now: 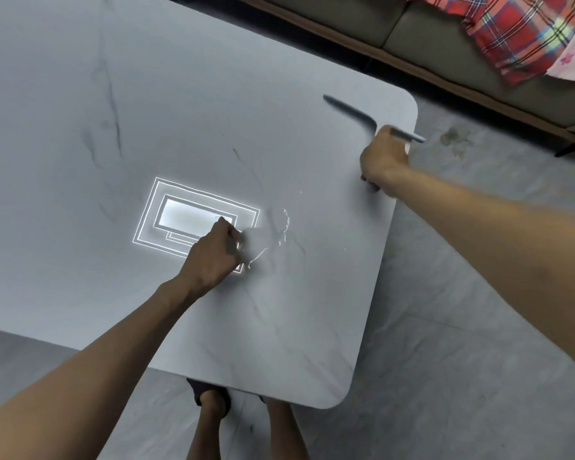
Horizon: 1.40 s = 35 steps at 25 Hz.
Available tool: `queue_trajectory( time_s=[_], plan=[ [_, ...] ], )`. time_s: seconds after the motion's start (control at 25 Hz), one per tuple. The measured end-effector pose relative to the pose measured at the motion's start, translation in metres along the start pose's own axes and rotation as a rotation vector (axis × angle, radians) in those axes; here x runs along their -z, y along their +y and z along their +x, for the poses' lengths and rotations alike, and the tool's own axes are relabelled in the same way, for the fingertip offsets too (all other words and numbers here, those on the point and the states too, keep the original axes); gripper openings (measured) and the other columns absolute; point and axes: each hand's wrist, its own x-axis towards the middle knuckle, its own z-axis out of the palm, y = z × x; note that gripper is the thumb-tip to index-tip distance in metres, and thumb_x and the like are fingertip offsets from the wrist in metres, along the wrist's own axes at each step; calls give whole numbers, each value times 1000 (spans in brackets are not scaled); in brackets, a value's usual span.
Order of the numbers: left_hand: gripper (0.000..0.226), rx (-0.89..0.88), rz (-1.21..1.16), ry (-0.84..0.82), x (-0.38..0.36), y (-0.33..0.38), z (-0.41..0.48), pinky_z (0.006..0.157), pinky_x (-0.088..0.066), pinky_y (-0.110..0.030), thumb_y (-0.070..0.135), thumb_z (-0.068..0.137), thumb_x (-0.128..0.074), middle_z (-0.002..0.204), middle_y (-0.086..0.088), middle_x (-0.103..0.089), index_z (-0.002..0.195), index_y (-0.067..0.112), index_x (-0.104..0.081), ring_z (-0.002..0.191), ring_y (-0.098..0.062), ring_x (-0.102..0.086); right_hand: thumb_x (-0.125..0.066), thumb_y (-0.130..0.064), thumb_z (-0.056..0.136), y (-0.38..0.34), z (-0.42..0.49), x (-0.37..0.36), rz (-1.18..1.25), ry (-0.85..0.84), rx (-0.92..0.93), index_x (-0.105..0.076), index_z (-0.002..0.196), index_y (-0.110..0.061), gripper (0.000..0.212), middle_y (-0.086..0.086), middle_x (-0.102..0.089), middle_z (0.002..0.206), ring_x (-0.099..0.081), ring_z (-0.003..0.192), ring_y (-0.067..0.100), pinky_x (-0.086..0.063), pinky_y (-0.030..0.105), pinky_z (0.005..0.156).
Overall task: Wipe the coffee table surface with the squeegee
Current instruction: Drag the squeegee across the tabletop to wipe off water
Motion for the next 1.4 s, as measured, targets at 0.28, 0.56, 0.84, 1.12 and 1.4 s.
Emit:
queue_trajectory(
  time_s=[0.28, 0.56, 0.84, 1.12, 1.4],
  plan=[
    [31, -57, 201, 106, -14, -42, -60, 58, -32, -30, -7, 67, -52, 104, -11, -45, 89, 13, -42, 83, -28, -46, -30, -9, 97, 59, -94, -37, -178, -101, 168, -9, 154, -25, 63, 25, -51, 123, -57, 101, 40, -51, 40, 76],
    [39, -5, 392, -84, -41, -69, -88, 86, -41, -42, 0, 73, -57, 140, -26, -29, 111, 3, -47, 120, -43, -39, -33, -13, 100, 110, -168, -58, -227, -215, 281, -6, 154, -25, 61, 24, -60, 104, -59, 93, 39, -51, 40, 77],
    [34, -68, 197, 32, -25, -85, -110, 51, -29, -27, -5, 72, -50, 89, 1, -48, 92, 20, -39, 67, -16, -44, -31, -16, 99, 117, -199, -50, -149, -212, 226, -30, 140, -19, 41, 19, -60, 93, -57, 77, 33, -40, 27, 54],
    [30, -10, 172, 145, 0, -118, -114, 59, -36, -30, -4, 75, -52, 99, -4, -49, 90, 20, -42, 78, -23, -50, -33, -5, 95, 4, -92, -42, 44, -14, 91, -36, 137, 1, 43, 22, -54, 122, -52, 82, 22, -42, 30, 55],
    [31, -102, 351, 163, 9, -147, -112, 71, -32, -31, -4, 69, -57, 108, -15, -42, 99, 3, -52, 91, -31, -45, -31, -7, 91, -18, -156, -137, -28, -106, 234, -15, 150, -24, 64, 17, -51, 109, -54, 87, 33, -53, 42, 66]
  ],
)
